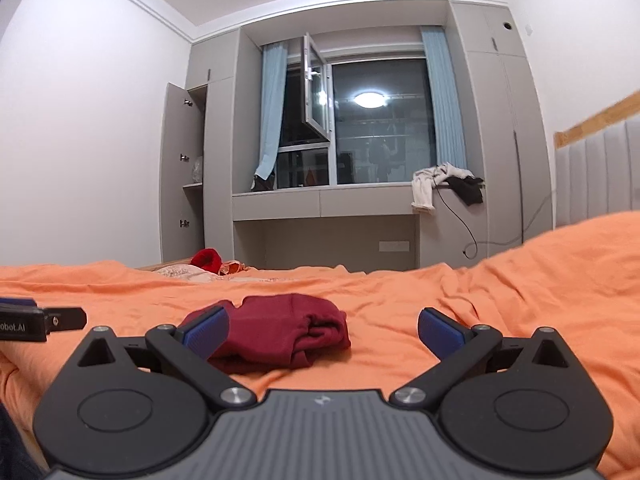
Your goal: Fold small clothes
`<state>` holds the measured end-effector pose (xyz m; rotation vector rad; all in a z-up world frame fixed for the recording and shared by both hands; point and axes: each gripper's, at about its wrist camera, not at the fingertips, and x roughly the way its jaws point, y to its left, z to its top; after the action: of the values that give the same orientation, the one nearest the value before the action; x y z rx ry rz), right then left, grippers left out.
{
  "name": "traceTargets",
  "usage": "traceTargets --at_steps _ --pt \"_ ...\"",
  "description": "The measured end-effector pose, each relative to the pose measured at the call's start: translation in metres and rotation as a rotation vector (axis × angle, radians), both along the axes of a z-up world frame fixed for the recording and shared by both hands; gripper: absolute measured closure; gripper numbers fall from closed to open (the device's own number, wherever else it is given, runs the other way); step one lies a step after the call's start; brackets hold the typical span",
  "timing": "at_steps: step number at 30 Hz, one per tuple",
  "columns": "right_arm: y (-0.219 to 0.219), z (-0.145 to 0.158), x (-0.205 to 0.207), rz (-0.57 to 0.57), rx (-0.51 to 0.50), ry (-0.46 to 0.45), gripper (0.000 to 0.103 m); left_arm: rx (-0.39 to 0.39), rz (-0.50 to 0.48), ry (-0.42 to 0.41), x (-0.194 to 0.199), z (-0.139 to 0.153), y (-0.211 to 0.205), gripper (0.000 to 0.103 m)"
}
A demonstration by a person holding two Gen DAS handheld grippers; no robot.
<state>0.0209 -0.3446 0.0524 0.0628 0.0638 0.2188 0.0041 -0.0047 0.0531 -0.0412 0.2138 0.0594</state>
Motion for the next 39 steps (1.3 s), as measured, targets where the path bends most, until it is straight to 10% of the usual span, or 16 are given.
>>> traceTargets --at_steps 39 --pt "0.003 -0.02 -0.022 -0.045 -0.004 0.065 0.0 -0.02 -0.004 0.065 -0.021 -0.022 -0.002 0.001"
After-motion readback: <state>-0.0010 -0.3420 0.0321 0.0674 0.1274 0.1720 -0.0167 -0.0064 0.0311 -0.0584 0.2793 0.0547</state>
